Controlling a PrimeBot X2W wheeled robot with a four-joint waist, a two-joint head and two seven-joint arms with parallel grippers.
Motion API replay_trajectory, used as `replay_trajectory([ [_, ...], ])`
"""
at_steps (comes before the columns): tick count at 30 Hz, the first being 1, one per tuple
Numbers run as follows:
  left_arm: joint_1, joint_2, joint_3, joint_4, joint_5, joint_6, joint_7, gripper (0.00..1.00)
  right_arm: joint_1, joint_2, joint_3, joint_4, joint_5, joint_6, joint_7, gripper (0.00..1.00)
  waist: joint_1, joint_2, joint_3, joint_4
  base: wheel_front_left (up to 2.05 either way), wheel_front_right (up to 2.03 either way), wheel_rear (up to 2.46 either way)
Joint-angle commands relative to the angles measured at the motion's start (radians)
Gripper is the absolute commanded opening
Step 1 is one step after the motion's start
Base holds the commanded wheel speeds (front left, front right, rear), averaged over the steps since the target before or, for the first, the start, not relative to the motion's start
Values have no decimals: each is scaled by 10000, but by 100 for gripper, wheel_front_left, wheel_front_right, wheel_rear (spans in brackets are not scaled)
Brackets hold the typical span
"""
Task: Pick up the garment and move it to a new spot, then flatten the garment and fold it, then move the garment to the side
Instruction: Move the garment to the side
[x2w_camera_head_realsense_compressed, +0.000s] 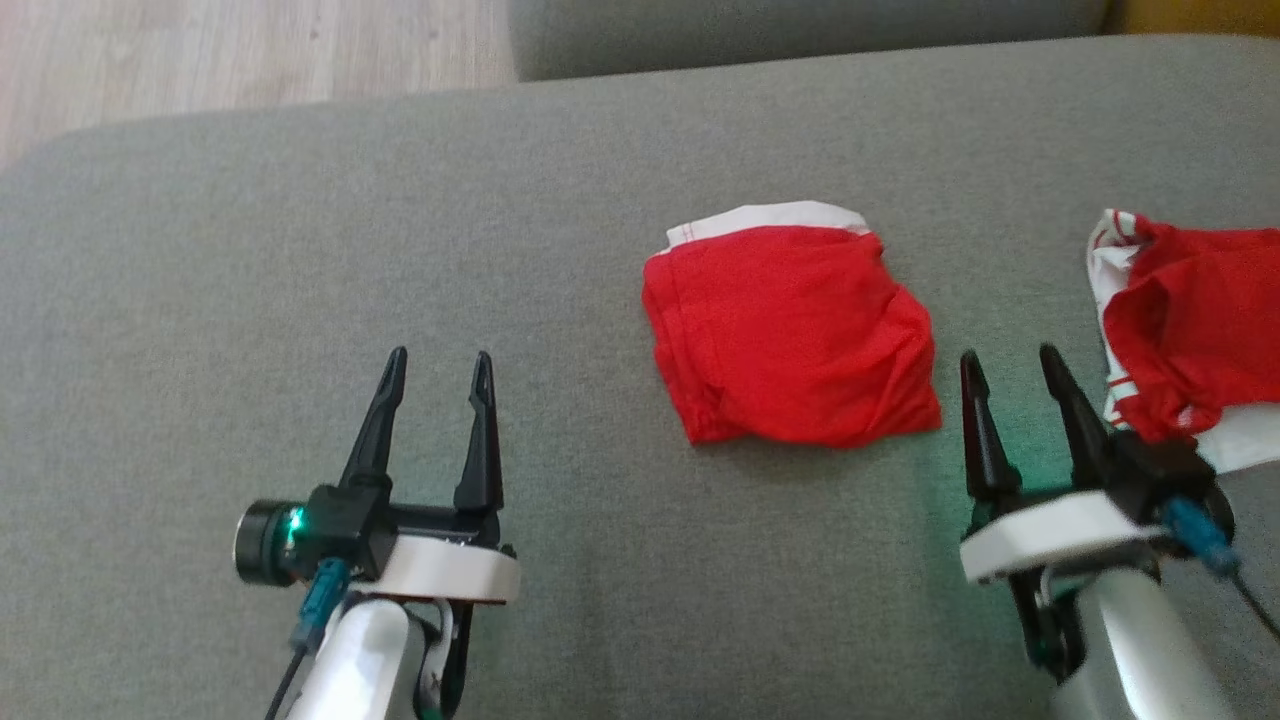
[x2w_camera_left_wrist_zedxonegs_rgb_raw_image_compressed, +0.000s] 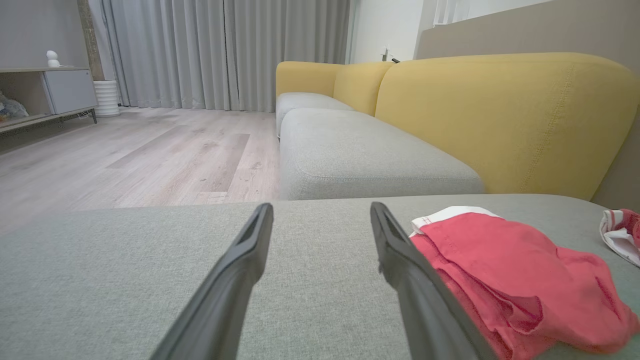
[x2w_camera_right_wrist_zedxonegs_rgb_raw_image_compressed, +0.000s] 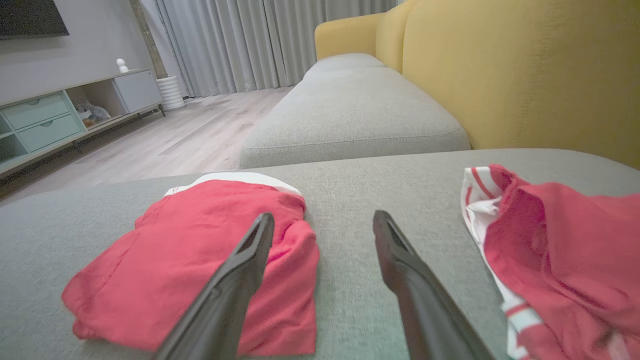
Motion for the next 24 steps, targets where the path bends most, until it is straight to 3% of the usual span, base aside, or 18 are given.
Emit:
replay_trajectory([
  [1, -535, 60, 249, -336, -32, 47, -51, 100, -735, 22, 233, -238, -75, -7, 91, 100, 0, -1, 269, 124, 0, 0, 0],
  [7, -815, 60, 108, -232, -4, 10, -51, 100, -1731, -62, 221, 432, 89, -7, 1015, 100, 0, -1, 662, 396, 0, 0, 0],
  [12, -1061, 60, -150, -135, -168, 72, -51, 100, -2675, -243, 294, 1475, 1093, -7, 2182, 100, 0, -1, 946, 751, 0, 0, 0],
  [22, -1261, 60, -360, -86, -334, 222, -51, 100, -3486, -1052, 1931, 3324, 2132, -7, 3857, 100, 0, -1, 1148, 1181, 0, 0, 0],
  [23, -1271, 60, -344, -87, -329, 229, -51, 100, -3505, -1107, 2116, 3433, 2257, -7, 3935, 96, 0, -1, 1145, 1181, 0, 0, 0],
  [24, -1275, 60, -326, -87, -323, 233, -51, 100, -3532, -1176, 2298, 3520, 2353, -7, 3962, 16, 0, -1, 1136, 1175, 0, 0, 0],
])
